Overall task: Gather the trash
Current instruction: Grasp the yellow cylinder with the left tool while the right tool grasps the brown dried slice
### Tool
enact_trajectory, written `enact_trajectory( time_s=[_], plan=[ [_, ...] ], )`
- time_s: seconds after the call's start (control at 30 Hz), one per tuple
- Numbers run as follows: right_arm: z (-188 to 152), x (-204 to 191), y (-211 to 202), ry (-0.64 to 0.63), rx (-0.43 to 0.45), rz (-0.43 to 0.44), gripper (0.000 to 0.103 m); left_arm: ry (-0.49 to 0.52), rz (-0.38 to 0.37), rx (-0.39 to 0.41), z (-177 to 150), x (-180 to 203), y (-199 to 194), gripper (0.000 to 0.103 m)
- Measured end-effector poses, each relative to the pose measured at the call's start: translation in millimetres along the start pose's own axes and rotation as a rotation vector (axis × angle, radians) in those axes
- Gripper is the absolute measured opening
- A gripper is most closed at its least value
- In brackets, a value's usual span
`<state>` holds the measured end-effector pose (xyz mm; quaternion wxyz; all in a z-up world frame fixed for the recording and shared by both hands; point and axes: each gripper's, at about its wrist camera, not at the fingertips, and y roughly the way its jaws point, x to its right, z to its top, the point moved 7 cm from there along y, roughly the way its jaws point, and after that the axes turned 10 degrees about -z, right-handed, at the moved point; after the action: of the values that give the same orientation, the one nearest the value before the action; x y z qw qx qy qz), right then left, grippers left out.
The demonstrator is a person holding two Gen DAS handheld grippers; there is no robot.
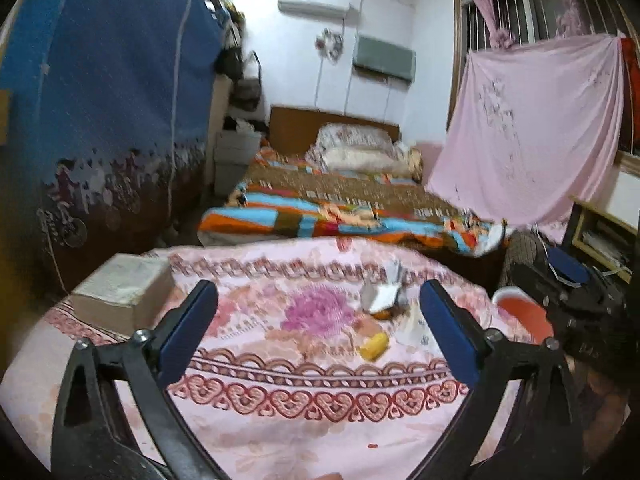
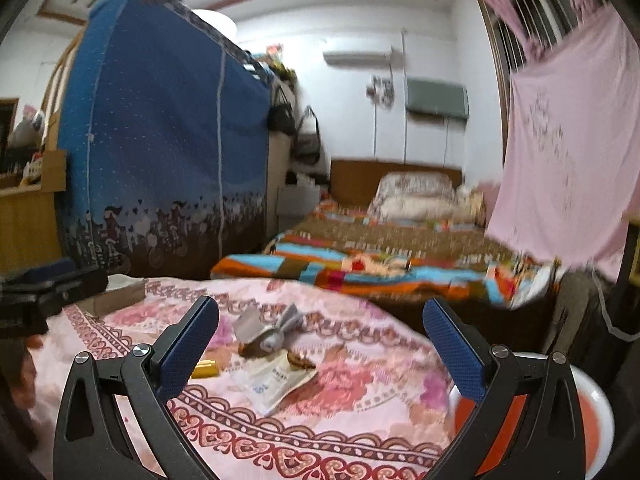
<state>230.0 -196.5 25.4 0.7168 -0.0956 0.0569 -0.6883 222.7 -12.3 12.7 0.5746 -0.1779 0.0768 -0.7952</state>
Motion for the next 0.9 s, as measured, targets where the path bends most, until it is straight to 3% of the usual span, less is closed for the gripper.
enact_trajectory(
  time_s=[0.1,0.17,0.4,0.47,0.53,0.83,0.9],
  plan=[
    [-6.0,5.8,12.8,0.048,-0.087,0.028,0.099,-0.006,-0.04,-0.097,-8.8,3.8,18.3,0.071],
    [-10.4,5.7,16.7,0.056,-0.127,0.042,0.084,-0.01,-0.069,-0.152,-15.3,7.0,27.9,0.063],
    [-20.6,-8.4,35.1,-0.006,-0.246,0.058,0.074,-0.05,-0.161,-0.337,-38.3,20.9,59.4,0.038],
    [-25.7,-11.0,45.7,-0.01,-0.299,0.075,0.065,-0.062,-0.179,-0.379,-43.4,24.8,69.1,0.033],
    [-31.3,-12.5,56.7,0.004,-0.355,0.105,0.056,-0.067,-0.184,-0.409,-47.8,27.6,76.9,0.032],
    [-58.9,-23.4,103.4,0.045,-0.582,0.182,0.047,-0.066,-0.163,-0.496,-59.7,26.1,93.8,0.023],
    [-61.5,-24.7,107.4,0.047,-0.6,0.185,0.043,-0.053,-0.165,-0.506,-61.2,28.3,94.9,0.014]
  ],
)
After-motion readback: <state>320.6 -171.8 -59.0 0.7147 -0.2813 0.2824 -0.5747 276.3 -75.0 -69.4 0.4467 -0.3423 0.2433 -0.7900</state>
